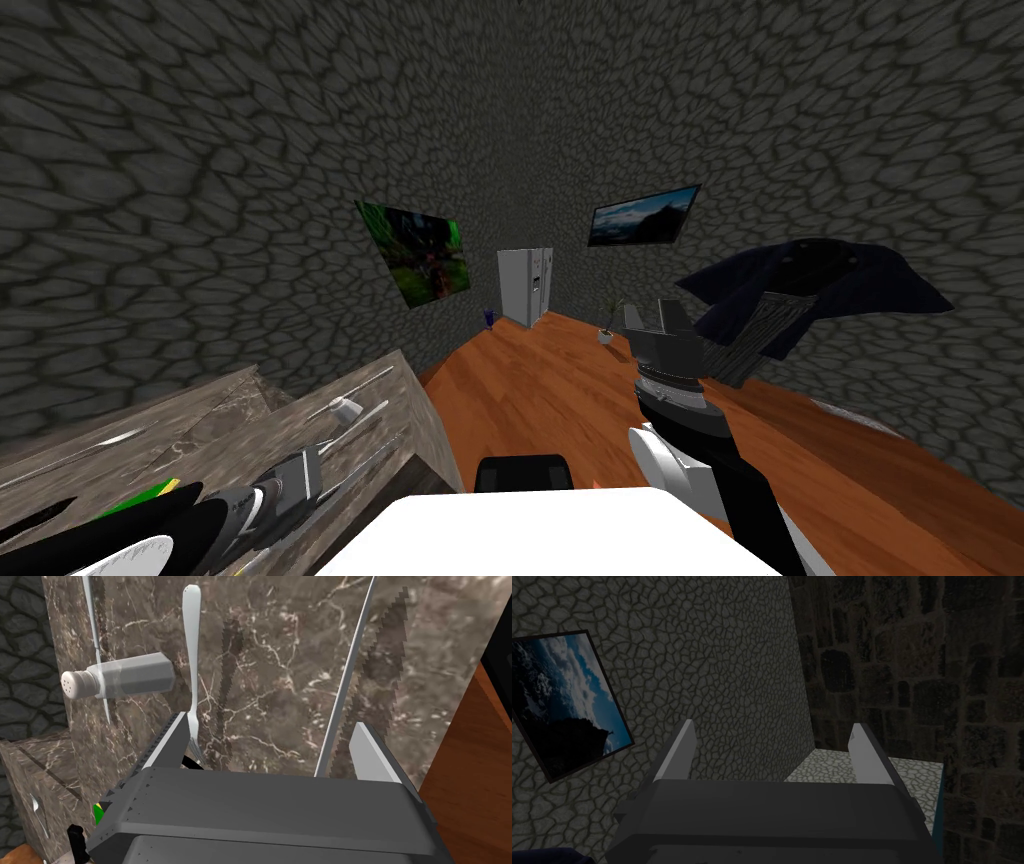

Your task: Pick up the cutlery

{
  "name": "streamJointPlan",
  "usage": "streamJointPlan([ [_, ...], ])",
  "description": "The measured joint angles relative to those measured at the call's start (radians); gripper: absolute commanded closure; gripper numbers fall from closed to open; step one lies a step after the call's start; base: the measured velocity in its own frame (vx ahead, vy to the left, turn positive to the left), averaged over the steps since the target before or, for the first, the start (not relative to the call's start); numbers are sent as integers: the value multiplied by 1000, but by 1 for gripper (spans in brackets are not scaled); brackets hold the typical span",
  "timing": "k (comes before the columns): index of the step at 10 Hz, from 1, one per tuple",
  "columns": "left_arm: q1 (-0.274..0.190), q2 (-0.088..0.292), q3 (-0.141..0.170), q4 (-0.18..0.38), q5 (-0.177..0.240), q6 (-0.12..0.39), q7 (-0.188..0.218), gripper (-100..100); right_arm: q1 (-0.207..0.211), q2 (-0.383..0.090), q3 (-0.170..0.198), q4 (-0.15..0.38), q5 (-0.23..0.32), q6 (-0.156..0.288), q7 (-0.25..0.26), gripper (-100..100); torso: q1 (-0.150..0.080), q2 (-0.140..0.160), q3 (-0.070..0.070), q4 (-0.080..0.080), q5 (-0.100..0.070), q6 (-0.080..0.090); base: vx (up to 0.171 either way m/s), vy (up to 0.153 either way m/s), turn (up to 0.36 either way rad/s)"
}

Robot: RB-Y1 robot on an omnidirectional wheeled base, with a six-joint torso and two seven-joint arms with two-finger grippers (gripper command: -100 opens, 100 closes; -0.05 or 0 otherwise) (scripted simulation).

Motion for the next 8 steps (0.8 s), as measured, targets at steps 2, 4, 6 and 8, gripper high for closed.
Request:
streamJointPlan([
  [2,15,9,6,17,11,58,7,-100,0,0,0,0,0,0,0,0,2,-1,0,0,0,0,35,43,-102],
  [4,21,13,7,28,14,105,8,-100,0,0,0,0,0,0,0,0,0,1,0,0,0,-1,18,22,-52],
  [6,36,19,13,46,25,154,7,-100,0,0,0,0,0,0,0,0,0,0,0,0,0,0,29,29,-104],
  [8,59,14,11,50,26,203,10,-100,0,0,0,0,0,0,0,0,1,0,0,0,0,-1,26,39,-88],
])
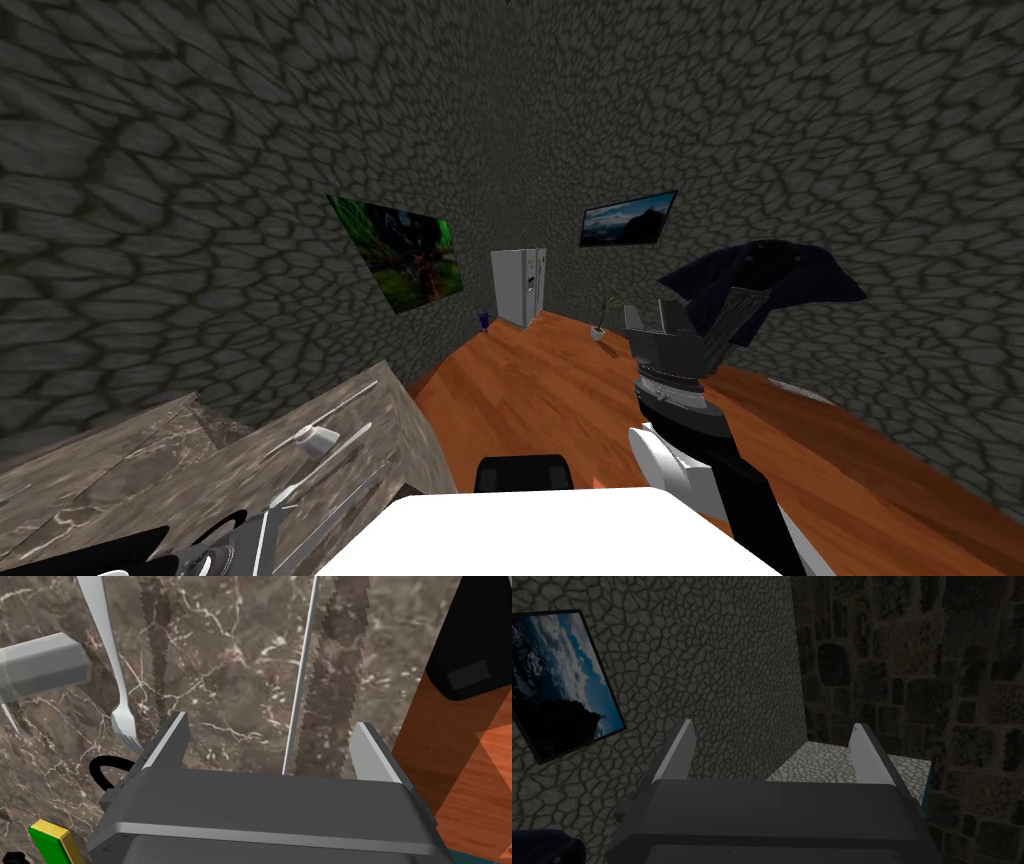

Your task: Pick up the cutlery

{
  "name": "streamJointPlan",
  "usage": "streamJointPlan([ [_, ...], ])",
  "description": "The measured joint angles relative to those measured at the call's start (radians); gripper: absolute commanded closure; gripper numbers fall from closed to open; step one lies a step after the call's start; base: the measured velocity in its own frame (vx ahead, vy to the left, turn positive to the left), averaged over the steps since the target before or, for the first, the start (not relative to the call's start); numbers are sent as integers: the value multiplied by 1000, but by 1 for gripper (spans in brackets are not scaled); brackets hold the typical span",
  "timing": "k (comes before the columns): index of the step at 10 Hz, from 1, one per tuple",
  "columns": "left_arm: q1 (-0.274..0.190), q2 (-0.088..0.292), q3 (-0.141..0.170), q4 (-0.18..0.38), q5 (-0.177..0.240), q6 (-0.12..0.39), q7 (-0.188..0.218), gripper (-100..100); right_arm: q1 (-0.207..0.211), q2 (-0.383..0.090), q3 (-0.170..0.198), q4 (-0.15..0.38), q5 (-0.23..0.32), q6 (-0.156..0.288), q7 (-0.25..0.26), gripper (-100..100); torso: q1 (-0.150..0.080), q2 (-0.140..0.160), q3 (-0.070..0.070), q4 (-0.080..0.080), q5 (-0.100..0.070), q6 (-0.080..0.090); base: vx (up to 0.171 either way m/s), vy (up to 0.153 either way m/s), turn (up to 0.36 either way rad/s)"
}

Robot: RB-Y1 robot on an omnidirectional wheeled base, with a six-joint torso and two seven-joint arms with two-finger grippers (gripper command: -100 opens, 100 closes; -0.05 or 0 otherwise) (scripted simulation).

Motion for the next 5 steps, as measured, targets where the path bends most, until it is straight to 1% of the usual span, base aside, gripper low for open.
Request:
streamJointPlan([
  [3,19,12,3,21,9,80,8,-100,0,0,0,0,0,0,0,0,1,0,0,0,0,0,21,40,-58],
  [5,31,16,2,34,12,121,9,-100,0,0,0,0,0,0,0,0,0,1,1,0,0,0,16,42,-92],
])
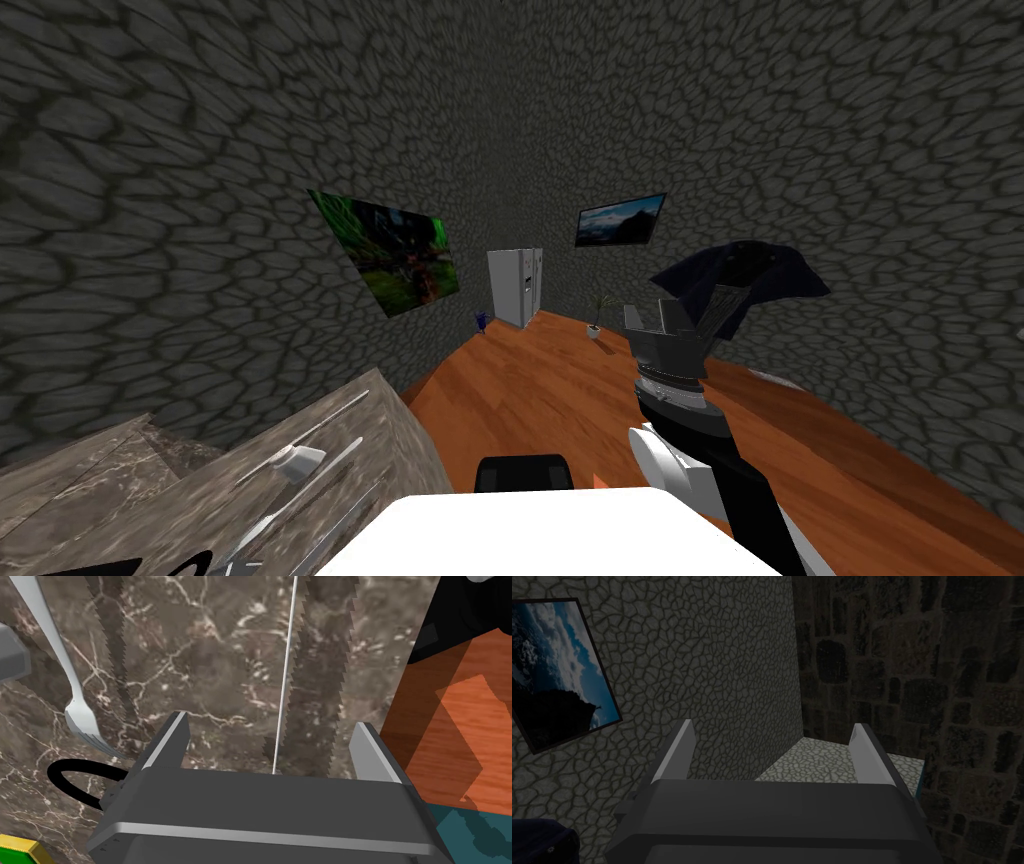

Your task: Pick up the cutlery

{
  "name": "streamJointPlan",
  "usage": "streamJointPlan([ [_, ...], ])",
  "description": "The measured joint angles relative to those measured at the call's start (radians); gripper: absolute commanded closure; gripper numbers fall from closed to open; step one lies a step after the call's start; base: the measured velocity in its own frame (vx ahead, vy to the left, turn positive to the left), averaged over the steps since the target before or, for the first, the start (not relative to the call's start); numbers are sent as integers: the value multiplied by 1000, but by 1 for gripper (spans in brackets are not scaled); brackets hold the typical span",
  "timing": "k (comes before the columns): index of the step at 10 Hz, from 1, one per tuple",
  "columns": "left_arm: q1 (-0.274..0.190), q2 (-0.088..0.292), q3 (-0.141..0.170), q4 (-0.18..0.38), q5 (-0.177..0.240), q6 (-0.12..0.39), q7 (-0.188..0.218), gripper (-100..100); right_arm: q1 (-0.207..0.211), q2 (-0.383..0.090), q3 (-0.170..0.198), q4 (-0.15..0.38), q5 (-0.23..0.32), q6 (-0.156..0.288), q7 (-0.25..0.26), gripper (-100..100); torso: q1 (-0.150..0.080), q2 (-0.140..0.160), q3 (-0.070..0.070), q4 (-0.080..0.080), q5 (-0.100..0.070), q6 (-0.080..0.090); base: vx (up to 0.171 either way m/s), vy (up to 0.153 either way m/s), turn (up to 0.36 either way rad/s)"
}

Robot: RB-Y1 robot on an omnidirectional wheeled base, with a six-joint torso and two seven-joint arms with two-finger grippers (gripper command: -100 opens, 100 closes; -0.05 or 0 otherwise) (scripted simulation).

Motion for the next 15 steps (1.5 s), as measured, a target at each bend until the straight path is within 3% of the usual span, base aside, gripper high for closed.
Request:
streamJointPlan([
  [3,28,6,3,14,9,72,1,-100,0,0,0,0,0,0,0,0,0,0,0,0,0,0,16,32,-54],
  [4,28,7,4,14,10,77,2,0,0,0,0,0,0,0,0,0,-1,0,0,0,0,0,0,0,0],
  [5,28,7,4,14,10,76,2,-100,0,0,0,0,0,0,0,0,-2,0,0,0,0,0,-78,14,-151],
  [14,-184,66,-113,144,-109,108,177,-100,0,0,0,0,0,0,0,0,-1,8,5,2,0,0,-120,-1,-112],
  [15,-187,67,-115,146,-111,108,182,100,0,0,0,0,0,0,0,0,-1,6,3,1,0,-1,-10,1,4],
])
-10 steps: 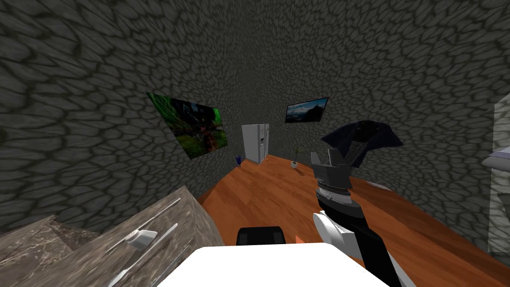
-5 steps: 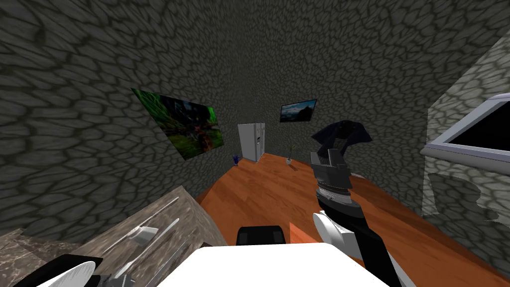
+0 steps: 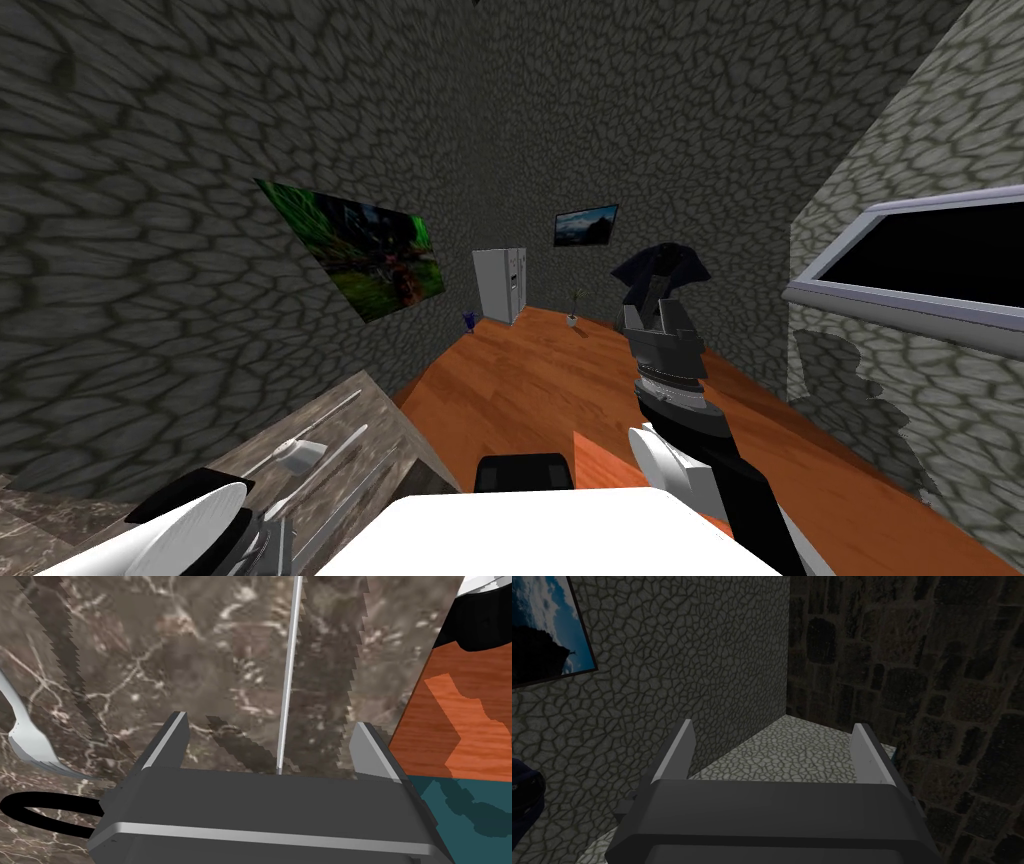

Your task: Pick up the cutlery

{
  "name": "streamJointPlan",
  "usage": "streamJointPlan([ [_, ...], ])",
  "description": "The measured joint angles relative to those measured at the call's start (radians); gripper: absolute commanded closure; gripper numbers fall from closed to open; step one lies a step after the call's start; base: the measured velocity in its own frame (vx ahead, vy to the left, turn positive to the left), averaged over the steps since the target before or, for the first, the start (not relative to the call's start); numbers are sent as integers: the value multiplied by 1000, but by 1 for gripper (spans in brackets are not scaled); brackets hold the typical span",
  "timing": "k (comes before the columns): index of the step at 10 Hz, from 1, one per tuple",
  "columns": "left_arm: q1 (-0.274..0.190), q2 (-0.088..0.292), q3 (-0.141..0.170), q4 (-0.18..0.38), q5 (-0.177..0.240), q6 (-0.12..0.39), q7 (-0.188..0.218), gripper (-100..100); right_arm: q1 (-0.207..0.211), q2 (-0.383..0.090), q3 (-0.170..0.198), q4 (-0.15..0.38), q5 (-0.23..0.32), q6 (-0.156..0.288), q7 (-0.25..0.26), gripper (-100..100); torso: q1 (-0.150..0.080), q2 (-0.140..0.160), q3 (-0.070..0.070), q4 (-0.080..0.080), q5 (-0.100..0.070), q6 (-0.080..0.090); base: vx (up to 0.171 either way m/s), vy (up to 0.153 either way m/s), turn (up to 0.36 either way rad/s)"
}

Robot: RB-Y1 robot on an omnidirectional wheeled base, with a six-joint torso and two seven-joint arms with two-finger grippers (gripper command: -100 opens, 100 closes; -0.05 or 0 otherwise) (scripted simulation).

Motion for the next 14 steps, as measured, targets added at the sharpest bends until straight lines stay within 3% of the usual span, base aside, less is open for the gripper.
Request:
streamJointPlan([
  [4,2,-1,0,1,4,7,0,100,0,0,0,0,0,0,0,0,1,-4,-2,0,2,1,-1,0,2],
  [5,2,-1,0,1,4,7,0,0,0,0,0,0,0,0,0,0,1,-4,-2,0,2,1,0,0,0],
  [6,2,-1,0,1,4,7,0,100,0,0,0,0,0,0,0,0,1,-4,-2,0,2,1,91,8,136],
  [14,181,-49,102,-113,103,-23,-146,100,0,0,0,0,0,0,0,0,3,-12,-7,-2,4,-1,128,-1,126],
])
